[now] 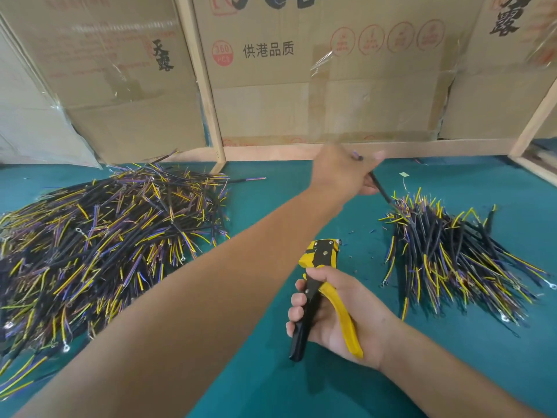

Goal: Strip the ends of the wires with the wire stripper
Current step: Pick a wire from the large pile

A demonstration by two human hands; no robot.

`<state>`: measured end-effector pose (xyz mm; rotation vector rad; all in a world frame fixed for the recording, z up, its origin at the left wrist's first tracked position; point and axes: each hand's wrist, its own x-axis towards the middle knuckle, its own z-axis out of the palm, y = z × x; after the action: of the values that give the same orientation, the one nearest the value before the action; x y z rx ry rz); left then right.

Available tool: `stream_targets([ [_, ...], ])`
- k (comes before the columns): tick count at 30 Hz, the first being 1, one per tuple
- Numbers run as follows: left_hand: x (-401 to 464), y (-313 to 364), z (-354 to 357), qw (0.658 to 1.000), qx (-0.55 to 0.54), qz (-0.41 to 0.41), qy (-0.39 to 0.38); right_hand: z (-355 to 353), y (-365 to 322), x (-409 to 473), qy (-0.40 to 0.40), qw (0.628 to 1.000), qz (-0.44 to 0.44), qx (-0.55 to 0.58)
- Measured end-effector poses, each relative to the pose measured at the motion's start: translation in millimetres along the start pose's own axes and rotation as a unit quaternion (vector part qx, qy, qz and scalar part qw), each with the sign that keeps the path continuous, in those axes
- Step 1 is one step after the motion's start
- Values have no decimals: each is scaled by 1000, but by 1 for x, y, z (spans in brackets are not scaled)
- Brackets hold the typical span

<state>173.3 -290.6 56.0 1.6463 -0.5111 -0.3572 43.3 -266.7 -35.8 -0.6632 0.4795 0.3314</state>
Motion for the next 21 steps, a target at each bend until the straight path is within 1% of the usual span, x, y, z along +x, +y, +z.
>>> stream_targets([
  [2,7,6,16,994,68,-31,-75,0,-1,1,11,1000,5,-1],
  [3,9,8,21,989,84,-43,-112,0,-1,1,13,1000,7,0],
  [5,10,8,21,981,82,-49,-169,-1,-1,2,13,1000,8,4],
  [6,10,7,16,979,77,-36,-186,-1,-1,2,11,1000,9,6],
  [9,5,4,-22,975,114,17,-191,-3,-1,1,0,1000,7,9],
  [11,2,2,-63,964,194,30,-181,-4,0,2,-5,1000,7,10],
  [12,0,1,-85,952,249,33,-178,-4,0,2,-7,1000,8,8],
  [13,-3,0,-108,933,312,35,-177,-4,0,2,-9,1000,8,6],
  [14,-6,-2,-131,906,382,30,-182,-4,0,3,-10,1000,8,5],
  [15,-10,-4,-151,869,455,12,-194,-3,0,3,-12,1000,7,4],
  [17,-23,-10,-184,777,581,-57,-234,-3,1,4,-14,1000,5,1],
  [18,-31,-15,-195,732,626,-87,-254,-3,2,4,-13,1000,4,0],
  [19,-38,-20,-203,699,655,-108,-267,-3,2,5,-13,1000,4,-2],
  [20,-45,-26,-209,683,667,-122,-271,-3,2,6,-14,1000,4,-3],
  [21,-52,-32,-214,680,672,-133,-263,-3,3,6,-17,1000,4,-6],
])
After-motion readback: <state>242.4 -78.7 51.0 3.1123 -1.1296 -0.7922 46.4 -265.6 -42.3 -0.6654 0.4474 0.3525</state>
